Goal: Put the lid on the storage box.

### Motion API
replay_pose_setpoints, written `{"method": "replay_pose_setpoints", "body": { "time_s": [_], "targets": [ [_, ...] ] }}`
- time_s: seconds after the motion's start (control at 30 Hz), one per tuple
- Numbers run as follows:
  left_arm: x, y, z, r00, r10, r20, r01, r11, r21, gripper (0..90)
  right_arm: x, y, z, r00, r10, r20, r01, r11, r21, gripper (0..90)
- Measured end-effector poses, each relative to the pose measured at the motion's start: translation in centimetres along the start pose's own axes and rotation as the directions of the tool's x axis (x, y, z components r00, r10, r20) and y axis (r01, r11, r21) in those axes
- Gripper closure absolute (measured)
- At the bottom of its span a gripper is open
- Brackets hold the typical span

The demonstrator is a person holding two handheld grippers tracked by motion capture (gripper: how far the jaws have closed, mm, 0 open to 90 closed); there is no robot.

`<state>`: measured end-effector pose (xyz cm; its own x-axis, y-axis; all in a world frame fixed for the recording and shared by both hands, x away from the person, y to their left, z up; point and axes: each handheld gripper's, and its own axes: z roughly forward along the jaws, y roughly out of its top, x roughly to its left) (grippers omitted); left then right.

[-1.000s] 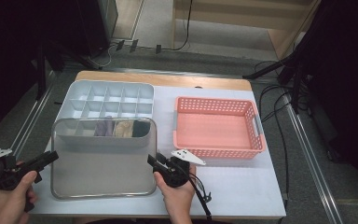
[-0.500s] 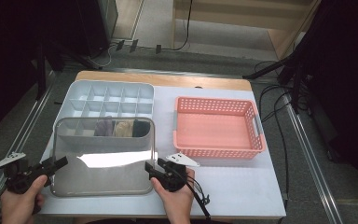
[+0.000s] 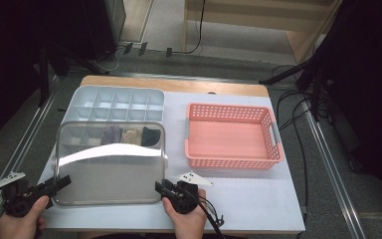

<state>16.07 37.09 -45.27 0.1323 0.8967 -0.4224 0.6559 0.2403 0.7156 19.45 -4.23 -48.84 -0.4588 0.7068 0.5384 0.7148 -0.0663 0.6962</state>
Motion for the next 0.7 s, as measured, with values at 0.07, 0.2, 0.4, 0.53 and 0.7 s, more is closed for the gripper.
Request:
{"method": "replay_pose_setpoints", "body": {
  "time_s": [0.07,0.2,0.4,0.53,0.7],
  "targets": [
    [0.2,0.9,0.4,1.0,0.005,-0.001,-0.005,0.9999,-0.015,51.0,0.0,0.5,0.5,0.9999,0.003,0.014,-0.003,1.0,-0.004,67.0],
    [0.8,2.6,1.2,0.9999,-0.011,0.009,0.011,0.9985,-0.054,50.9,0.2,1.6,1.6,0.9996,0.003,0.029,-0.003,1.0,-0.009,67.6],
    [1.8,2.4,2.6,0.9994,-0.017,0.03,0.019,0.9988,-0.045,46.2,0.3,1.8,2.1,0.999,-0.029,0.033,0.03,0.9991,-0.03,66.7],
    [1.7,1.4,2.3,0.9998,0.004,0.017,-0.003,0.9991,-0.042,45.0,0.2,0.9,2.0,0.998,-0.04,0.05,0.04,0.9992,0.001,58.5],
    [1.7,0.0,1.8,1.0,0.002,0.008,-0.002,0.9999,0.012,44.4,0.3,0.1,1.6,0.9963,-0.065,0.056,0.063,0.9973,0.037,61.9]
  ]
}}
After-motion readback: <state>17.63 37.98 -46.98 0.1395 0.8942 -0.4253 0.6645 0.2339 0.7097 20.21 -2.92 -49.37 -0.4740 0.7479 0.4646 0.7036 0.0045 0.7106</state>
